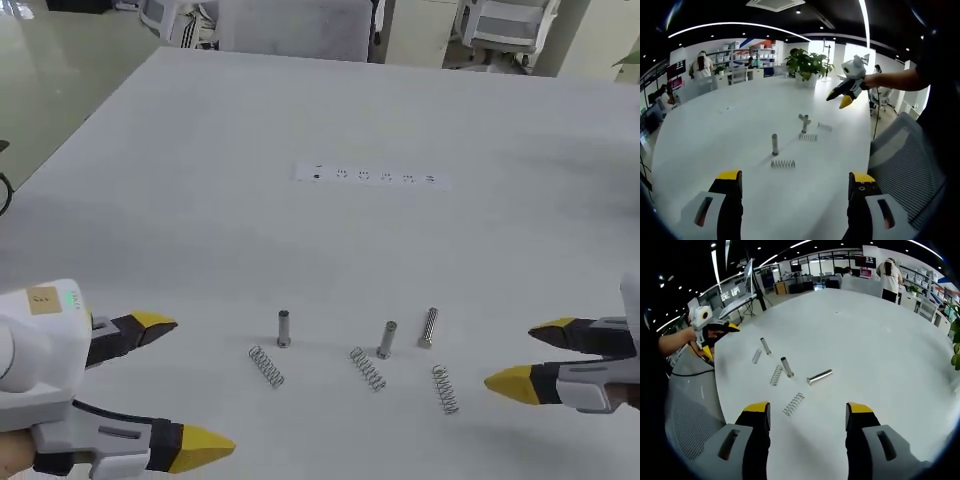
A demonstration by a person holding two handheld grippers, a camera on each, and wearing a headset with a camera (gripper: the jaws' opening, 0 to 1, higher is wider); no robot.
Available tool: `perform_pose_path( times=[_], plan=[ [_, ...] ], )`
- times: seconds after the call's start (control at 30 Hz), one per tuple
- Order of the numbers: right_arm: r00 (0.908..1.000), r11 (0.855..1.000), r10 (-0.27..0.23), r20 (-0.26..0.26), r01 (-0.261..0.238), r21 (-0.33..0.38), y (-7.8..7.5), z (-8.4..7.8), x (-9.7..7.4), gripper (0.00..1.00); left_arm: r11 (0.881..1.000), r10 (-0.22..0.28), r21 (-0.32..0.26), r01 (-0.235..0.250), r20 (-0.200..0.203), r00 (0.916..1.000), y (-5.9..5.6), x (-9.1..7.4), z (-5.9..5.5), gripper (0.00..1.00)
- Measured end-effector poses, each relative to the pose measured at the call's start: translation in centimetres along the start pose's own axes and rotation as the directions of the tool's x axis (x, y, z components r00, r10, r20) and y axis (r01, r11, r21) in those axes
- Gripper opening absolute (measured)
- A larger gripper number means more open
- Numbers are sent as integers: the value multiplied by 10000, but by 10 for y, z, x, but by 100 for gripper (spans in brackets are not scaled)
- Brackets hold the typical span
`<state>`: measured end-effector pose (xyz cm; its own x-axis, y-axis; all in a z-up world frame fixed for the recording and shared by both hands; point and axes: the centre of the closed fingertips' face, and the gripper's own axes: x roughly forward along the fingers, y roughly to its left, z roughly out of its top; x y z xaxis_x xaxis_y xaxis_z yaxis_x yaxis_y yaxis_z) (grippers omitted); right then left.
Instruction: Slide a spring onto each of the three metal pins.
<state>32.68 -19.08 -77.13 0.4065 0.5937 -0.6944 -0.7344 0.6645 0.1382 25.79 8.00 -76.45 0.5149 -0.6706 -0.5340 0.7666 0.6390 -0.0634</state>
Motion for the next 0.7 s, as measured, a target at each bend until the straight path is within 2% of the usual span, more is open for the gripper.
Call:
perform_pose_path(
  times=[0.1,0.37,0.53,0.63,0.7],
  plan=[
    [9999,9999,-159,-6,159,-4,-5,8,5,60,10000,4,47,-3,-52,10000,0,0,-1,84],
    [9996,9999,18,-269,-14,125,-7,17,20,55,10000,0,-64,1,167,9999,2,1,2,84],
    [9997,9999,-28,-243,31,115,-11,24,27,56,10000,-29,-50,30,107,9999,3,2,0,84],
    [9998,9993,-7,-214,15,369,-13,28,31,56,9999,-64,-110,67,328,9994,2,1,4,87],
    [9996,9987,15,-296,0,500,-15,30,34,54,10000,-35,-36,37,334,9994,3,0,3,91]
  ],
)
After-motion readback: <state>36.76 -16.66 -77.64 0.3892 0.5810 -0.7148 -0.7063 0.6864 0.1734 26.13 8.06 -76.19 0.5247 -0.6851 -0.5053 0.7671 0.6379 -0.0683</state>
